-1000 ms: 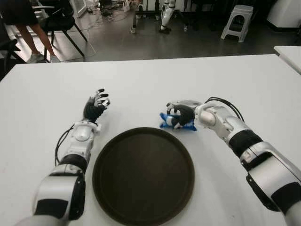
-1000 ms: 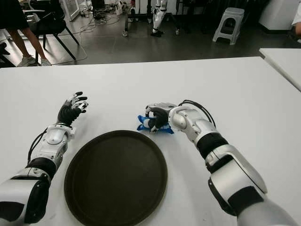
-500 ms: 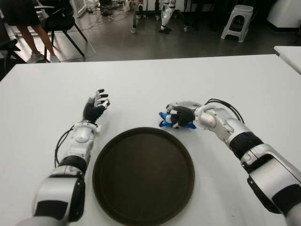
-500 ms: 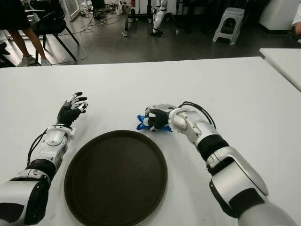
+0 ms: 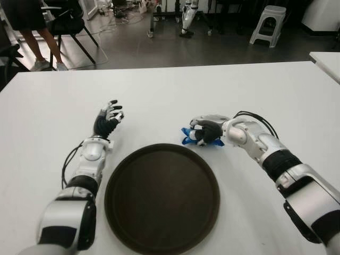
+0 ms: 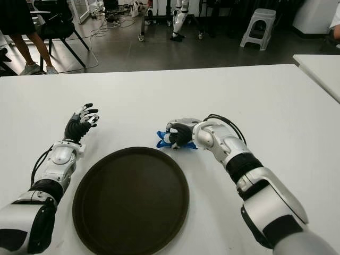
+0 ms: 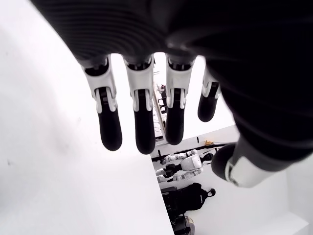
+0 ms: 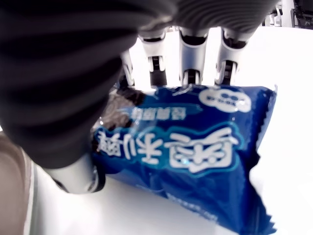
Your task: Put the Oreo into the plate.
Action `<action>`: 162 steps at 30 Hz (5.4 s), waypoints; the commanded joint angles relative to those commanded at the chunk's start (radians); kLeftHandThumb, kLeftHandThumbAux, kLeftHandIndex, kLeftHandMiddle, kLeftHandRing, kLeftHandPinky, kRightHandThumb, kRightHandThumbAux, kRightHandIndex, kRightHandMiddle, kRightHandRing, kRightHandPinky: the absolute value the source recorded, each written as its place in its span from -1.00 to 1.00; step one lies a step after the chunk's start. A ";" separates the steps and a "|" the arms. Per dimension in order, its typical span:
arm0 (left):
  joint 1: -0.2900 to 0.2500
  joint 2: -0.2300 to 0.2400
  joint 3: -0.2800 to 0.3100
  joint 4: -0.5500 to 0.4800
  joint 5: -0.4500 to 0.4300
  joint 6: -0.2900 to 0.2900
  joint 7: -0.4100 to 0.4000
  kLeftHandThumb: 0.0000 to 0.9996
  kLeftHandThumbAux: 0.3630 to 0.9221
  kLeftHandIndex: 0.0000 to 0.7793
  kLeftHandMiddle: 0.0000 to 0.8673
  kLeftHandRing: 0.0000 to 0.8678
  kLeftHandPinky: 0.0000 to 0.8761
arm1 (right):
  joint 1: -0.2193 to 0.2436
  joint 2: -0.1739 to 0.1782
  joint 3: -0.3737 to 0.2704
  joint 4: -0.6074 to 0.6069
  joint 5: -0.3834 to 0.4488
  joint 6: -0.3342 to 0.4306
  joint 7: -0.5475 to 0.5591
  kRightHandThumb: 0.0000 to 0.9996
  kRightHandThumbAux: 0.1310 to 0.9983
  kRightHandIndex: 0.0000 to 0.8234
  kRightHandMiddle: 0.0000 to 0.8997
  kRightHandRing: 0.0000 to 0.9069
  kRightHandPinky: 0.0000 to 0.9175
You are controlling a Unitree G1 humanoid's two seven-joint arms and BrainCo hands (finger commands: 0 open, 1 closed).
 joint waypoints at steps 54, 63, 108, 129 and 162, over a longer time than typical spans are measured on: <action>-0.007 0.011 0.000 0.027 -0.005 -0.010 -0.007 -0.85 -0.22 -0.62 -0.46 -0.40 -0.29 | 0.137 0.086 -0.196 -0.132 0.033 -0.138 -0.727 0.40 0.36 0.06 0.73 0.68 0.61; -0.012 0.014 -0.003 0.037 0.000 -0.008 -0.005 -0.84 -0.17 -0.61 -0.47 -0.42 -0.35 | 0.142 0.107 -0.230 -0.136 0.072 -0.214 -0.805 0.39 0.36 0.06 0.75 0.72 0.67; -0.033 0.015 -0.004 0.060 0.004 0.012 0.001 -0.88 -0.11 -0.62 -0.47 -0.43 -0.35 | 0.429 0.100 -0.180 -0.699 0.405 -0.234 -0.185 0.39 0.36 0.06 0.76 0.74 0.71; -0.039 0.009 -0.003 0.061 0.005 0.019 0.012 -0.88 -0.12 -0.62 -0.47 -0.43 -0.34 | 0.435 0.006 -0.138 -0.839 0.434 -0.092 0.139 0.37 0.37 0.06 0.77 0.76 0.73; -0.042 0.004 -0.010 0.057 0.006 0.021 0.012 -0.84 -0.09 -0.63 -0.47 -0.42 -0.33 | 0.392 0.004 -0.065 -0.686 0.194 -0.188 0.103 -0.90 0.04 -0.86 -0.75 -0.78 -0.82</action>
